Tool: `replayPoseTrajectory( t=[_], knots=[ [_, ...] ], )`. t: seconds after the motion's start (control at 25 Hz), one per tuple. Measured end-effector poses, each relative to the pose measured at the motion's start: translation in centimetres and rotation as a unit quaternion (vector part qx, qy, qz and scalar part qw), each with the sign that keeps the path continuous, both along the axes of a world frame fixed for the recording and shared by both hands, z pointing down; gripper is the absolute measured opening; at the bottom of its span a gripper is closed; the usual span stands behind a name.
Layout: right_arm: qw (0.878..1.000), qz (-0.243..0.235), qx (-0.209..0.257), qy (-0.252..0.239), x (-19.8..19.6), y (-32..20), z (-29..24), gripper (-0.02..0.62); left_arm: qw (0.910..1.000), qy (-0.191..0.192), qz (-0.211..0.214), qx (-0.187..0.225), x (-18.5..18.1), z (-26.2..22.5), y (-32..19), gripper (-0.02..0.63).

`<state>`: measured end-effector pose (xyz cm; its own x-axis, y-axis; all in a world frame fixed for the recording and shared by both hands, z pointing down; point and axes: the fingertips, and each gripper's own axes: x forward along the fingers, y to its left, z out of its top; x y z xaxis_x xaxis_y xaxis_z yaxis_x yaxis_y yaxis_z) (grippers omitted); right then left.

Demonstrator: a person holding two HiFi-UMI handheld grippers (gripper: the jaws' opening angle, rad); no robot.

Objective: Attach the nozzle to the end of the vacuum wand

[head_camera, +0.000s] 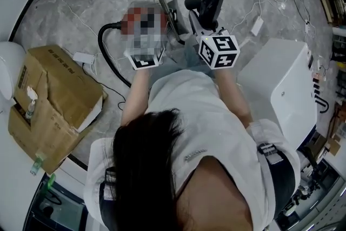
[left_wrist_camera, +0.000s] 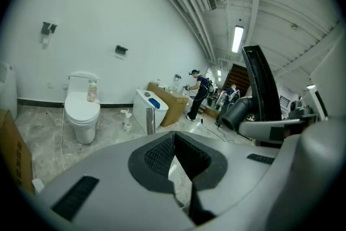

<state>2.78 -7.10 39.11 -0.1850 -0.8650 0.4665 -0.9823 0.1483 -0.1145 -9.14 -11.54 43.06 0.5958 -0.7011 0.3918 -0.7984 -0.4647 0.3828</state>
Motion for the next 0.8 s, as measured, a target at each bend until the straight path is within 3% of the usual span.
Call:
replayPoseTrajectory(
  t=[0.32,0.64,0.8],
  knots=[
    [1.0,0.013,0.012,-0.013,1.6,-1.7,0.5,0.106,0.9995,-0.027,0.004,-0.019,0.7,2.7,-0.8,0.002],
    [0.999,-0.039,0.028,-0.011,2.0,-6.9,0.5,0.106,0.9989,-0.037,-0.025,-0.015,1.8,3.5,-4.3,0.002],
    [0.997,-0.08,0.01,-0.011,2.9,-8.9,1.7,0.106,0.9961,-0.038,-0.059,-0.053,2.5,5.8,-4.9,0.002]
  ],
)
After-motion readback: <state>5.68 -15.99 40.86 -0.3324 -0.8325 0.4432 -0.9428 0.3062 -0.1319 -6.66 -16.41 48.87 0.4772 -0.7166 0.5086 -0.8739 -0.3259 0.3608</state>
